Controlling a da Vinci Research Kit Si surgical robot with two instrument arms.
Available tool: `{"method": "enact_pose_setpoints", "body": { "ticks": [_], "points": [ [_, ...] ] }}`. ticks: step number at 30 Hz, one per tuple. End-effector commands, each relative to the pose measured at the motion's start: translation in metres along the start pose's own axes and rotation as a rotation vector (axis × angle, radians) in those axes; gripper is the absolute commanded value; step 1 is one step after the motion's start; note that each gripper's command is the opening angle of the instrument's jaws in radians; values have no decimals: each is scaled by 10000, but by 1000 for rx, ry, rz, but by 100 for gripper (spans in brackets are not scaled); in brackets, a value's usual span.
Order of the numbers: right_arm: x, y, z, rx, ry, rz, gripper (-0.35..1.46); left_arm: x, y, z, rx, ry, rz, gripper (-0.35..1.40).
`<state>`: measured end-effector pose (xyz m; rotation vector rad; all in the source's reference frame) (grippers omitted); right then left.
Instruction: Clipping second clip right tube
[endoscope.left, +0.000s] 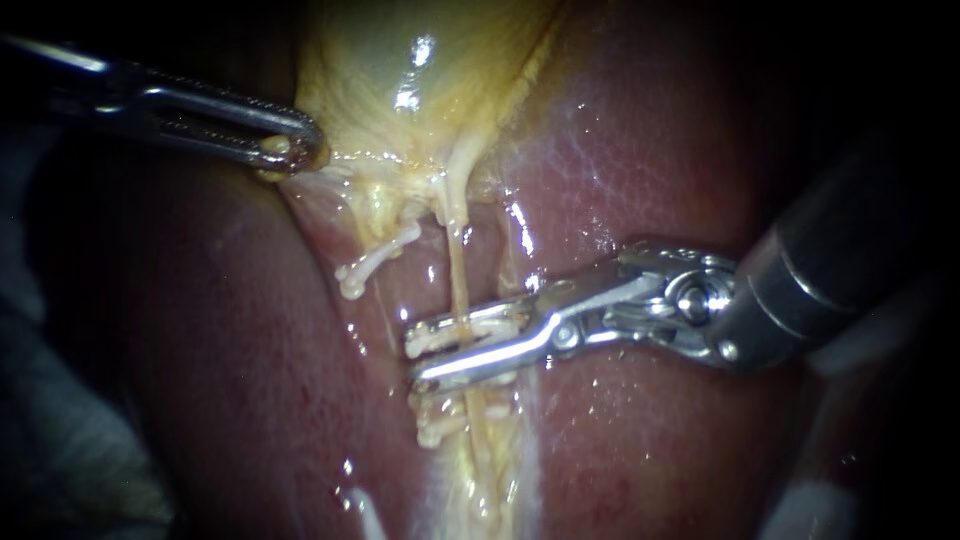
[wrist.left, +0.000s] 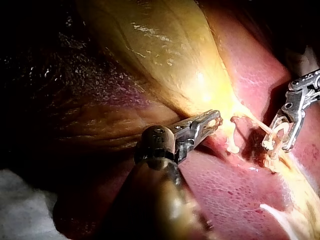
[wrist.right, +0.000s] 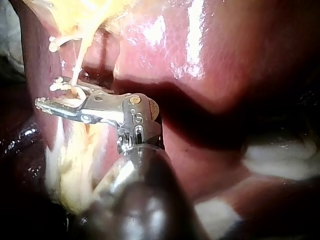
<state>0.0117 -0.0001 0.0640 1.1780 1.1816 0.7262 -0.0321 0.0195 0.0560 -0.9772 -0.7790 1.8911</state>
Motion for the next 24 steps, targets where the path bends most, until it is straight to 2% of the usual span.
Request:
{"method": "enact_pose_setpoints", "body": {
  "ticks": [1,4,8,10,18,24],
  "points": [
    [0,0,0,0,0,0,9,0,0,0,0,0,0,-35],
    [-1,0,-1,1,-1,0,-2,0,0,0,0,0,0,-35],
    [-1,-2,-4,4,0,35,-35,0,0,1,0,0,0,-35],
    [0,-3,-7,6,2,66,-35,1,0,1,0,0,0,-35],
    [-4,-7,-4,9,-2,64,-35,1,0,1,0,0,0,-35],
    [-7,-5,-4,9,-3,68,-35,1,0,1,0,0,0,-35]
  ]
}}
